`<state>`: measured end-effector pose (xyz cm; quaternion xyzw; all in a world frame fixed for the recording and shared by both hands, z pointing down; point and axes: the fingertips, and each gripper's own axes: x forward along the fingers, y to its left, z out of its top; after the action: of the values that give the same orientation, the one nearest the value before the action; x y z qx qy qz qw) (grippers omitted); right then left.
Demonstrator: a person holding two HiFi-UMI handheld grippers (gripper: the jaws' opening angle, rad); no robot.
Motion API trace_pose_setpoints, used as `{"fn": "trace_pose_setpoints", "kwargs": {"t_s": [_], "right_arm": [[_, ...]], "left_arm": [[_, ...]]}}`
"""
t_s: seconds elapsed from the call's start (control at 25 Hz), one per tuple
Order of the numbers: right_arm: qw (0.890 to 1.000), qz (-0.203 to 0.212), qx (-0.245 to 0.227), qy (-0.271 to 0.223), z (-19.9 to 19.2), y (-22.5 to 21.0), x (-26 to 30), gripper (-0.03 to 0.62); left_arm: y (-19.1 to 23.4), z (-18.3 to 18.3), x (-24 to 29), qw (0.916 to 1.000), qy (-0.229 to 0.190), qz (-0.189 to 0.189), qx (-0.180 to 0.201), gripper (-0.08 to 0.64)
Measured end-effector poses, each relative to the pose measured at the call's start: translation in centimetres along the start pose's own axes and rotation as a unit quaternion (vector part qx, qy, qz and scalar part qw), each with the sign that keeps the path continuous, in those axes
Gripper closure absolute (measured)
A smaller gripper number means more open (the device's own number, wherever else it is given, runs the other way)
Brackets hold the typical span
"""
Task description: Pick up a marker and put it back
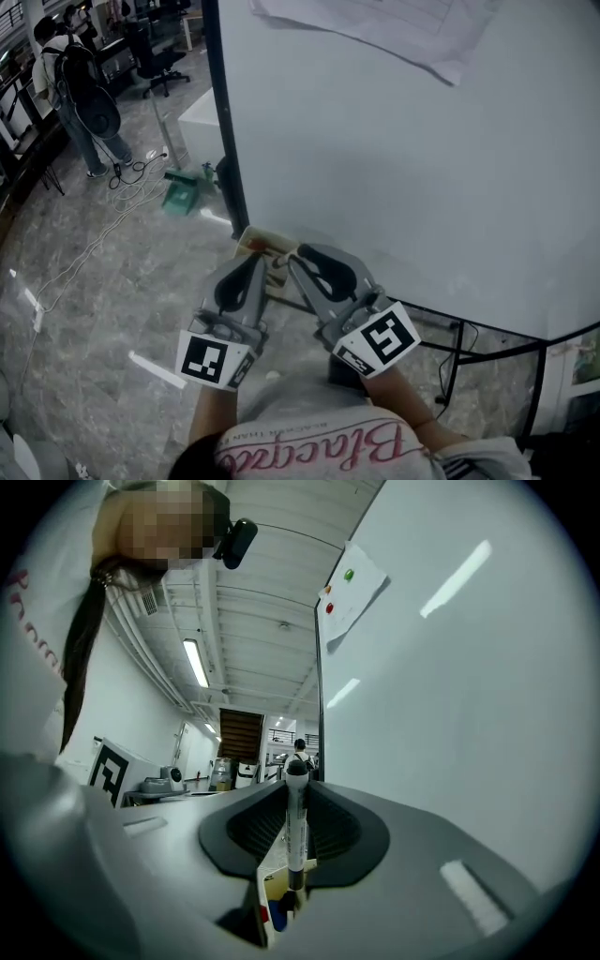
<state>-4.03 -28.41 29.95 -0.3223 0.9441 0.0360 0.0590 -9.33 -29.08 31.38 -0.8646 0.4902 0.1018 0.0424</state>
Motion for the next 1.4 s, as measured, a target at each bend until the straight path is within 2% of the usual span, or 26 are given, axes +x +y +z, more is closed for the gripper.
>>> {"fn": "trace_pose_setpoints", "kwargs": {"t_s": [0.12, 0.4, 1.0, 1.16, 1.4], "right_arm": [[1.000, -0.004, 0.001, 0.004, -0.1, -0.2, -0.2, 0.522], [1.000, -0.008, 0.010, 0.014, -1.0, -0.4, 0.0, 0.522], [0.990, 0.003, 0.064, 0.126, -10.5, 0.9, 3.8, 0.522], [0.987, -0.010, 0.078, 0.143, -11.2, 0.6, 3.5, 0.522], [0.982, -0.062, 0.082, 0.156, -11.7, -1.2, 2.4, 0.506]], "left_arm": [[-0.2, 0.4, 0.3, 0.9998, -0.010, -0.004, -0.014, 0.561], [0.1, 0.1, 0.1, 0.9999, -0.002, 0.000, -0.015, 0.561], [2.1, -1.1, -1.6, 0.9993, 0.014, 0.017, -0.030, 0.561], [2.2, -0.9, -2.0, 0.9992, 0.014, 0.015, -0.034, 0.561], [2.1, -1.1, -2.2, 0.9989, 0.013, 0.012, -0.043, 0.561]]}}
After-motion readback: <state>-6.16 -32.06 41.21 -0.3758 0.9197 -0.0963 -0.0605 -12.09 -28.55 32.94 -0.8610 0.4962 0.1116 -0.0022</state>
